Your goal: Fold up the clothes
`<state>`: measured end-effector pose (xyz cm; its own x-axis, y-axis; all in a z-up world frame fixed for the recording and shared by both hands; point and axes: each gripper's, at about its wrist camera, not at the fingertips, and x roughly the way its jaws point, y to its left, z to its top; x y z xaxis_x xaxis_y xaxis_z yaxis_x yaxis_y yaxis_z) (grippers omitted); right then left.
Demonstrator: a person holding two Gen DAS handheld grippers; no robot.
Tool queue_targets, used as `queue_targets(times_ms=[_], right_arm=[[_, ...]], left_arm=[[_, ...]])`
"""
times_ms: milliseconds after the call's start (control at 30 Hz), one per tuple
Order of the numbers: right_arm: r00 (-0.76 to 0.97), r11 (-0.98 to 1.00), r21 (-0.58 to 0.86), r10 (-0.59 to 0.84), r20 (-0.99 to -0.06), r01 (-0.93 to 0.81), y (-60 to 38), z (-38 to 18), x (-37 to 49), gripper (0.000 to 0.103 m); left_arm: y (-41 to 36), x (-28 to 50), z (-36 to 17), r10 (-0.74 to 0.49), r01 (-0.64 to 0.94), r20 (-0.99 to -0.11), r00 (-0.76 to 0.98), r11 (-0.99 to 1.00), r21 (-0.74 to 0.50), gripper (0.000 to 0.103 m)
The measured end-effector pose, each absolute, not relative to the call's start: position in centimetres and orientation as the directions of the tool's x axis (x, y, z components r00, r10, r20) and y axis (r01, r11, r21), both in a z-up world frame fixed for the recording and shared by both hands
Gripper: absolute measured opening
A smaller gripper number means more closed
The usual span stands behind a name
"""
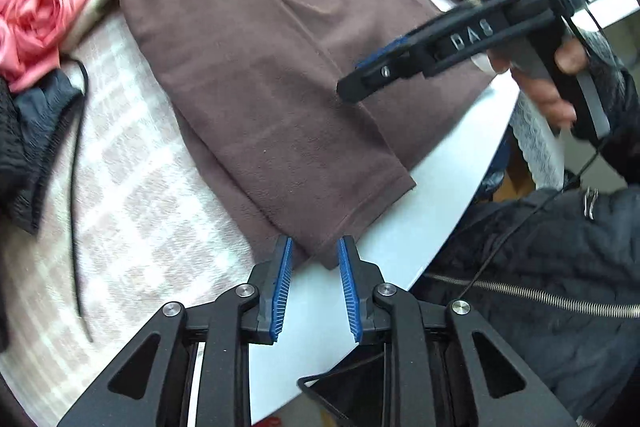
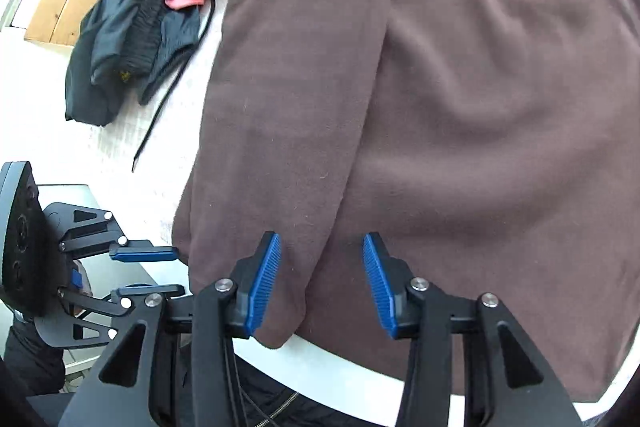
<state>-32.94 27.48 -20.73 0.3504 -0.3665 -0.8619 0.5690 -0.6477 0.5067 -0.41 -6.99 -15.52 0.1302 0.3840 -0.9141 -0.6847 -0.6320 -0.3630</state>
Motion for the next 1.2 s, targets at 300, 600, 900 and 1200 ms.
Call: queue_targets(times_ms=[300, 600, 900, 1200], right_arm=[[0.292, -0.559, 0.513, -0.440, -0.849, 0.651, 28.4, -15.8, -35.6, 0.022], [0.117, -0.589, 0.453, -0.519, -0.847, 0.669, 34.4, -13.8, -43.8, 0.004], [0.045, -0.604, 0.402, -0.518, -0.854, 0.689, 23.6, -20.4, -53.2, 0.005], [0.020, -0.580, 0.286, -0.420, -0.907, 0.763, 15.6, -26.6, -62.9, 0.000]], left_arm=[[-6.2, -0.6, -13.3, 0.294, -0.714, -0.955, 0.047, -0.659, -0.238, 0.022], [-3.0, -9.3, -8.2, 0.304, -0.660, -0.920, -0.247, -0.748, -0.070, 0.022], [-1.6, -22.1, -11.6, 0.379, -0.534, -0.892, -0.246, -0.821, -0.202, 0.022], [0.3, -26.7, -16.9, 0.289, -0.534, -0.935, -0.206, -0.834, -0.140, 0.023]])
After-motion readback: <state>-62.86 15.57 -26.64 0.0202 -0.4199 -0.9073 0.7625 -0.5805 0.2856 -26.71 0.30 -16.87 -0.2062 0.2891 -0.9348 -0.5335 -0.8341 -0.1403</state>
